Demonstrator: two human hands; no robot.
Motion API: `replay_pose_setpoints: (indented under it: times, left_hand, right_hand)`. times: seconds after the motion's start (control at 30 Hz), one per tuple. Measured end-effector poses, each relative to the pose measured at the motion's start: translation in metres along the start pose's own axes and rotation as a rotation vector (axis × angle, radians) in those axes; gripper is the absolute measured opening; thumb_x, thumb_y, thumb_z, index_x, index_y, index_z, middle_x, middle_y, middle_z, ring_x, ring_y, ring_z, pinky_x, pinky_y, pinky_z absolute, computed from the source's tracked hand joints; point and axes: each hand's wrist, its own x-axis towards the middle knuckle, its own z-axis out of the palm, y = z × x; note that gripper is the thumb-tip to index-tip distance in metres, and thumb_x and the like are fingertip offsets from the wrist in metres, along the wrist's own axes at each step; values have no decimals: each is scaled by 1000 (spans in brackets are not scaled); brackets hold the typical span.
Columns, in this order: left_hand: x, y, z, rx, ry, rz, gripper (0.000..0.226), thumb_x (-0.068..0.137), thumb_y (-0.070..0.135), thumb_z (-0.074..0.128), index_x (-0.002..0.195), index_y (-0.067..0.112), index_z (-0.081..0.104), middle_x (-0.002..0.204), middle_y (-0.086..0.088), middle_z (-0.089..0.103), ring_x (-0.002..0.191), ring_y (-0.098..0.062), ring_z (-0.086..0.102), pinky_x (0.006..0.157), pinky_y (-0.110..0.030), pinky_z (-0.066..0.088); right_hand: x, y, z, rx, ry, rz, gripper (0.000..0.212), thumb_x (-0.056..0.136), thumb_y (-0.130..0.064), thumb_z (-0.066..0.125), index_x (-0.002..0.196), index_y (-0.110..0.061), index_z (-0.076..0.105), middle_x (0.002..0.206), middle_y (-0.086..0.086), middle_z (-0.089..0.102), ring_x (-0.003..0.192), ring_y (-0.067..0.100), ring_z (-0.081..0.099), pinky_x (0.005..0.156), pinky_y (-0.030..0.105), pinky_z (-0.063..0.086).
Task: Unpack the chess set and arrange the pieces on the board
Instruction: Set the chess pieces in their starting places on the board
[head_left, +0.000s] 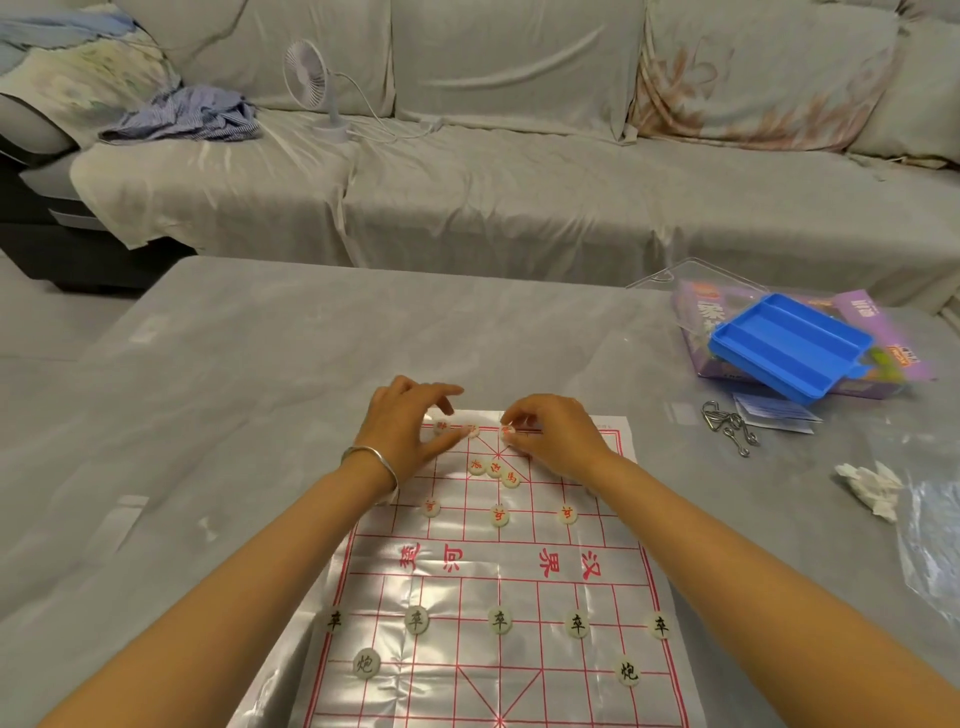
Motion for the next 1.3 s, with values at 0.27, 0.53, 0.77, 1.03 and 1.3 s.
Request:
replay_pose_setpoints:
  times: [0.27, 0.53, 0.77, 1.03, 1.3]
  left_hand:
    - [-1, -16, -8, 40, 6, -62, 49, 83, 44, 61, 128, 28, 50, 115, 7, 60, 112, -18, 43, 94, -28, 29]
    - [9, -8, 1, 208, -153, -23, 42, 85, 47, 57, 124, 33, 53, 128, 9, 52, 120, -15, 35, 99, -29, 25]
    - [25, 1, 12, 209, -235, -7, 42, 83, 48, 59, 122, 34, 55, 129, 10, 53, 120, -16, 35, 98, -27, 25]
    - [28, 2, 15, 208, -237, -41, 35, 84, 45, 59, 117, 32, 60, 127, 7, 54, 118, -17, 36, 97, -28, 28]
    - [24, 1, 12, 181, -202, -40, 40, 83, 46, 60, 121, 32, 56, 123, 8, 57, 115, -17, 38, 95, -28, 29]
  right_hand:
    - [-1, 5, 7, -110, 91, 49, 33, 81, -48, 65, 102, -22, 62, 102, -6, 61, 87, 7, 48, 90, 27, 38]
    - [2, 0, 10, -92, 58, 15, 36, 84, -43, 64, 115, -24, 64, 113, -4, 62, 97, 10, 52, 91, 26, 35]
    - [4, -1, 11, -93, 98, 44, 31, 83, -43, 66, 107, -23, 67, 108, -4, 64, 97, 11, 56, 91, 25, 34]
    - [6, 2, 14, -71, 97, 54, 30, 83, -42, 65, 107, -24, 66, 109, -4, 64, 97, 11, 55, 91, 24, 33]
    - [-10, 3, 1, -5, 140, 50, 26, 83, -39, 66, 106, -26, 65, 103, -10, 60, 96, 9, 52, 85, 21, 32]
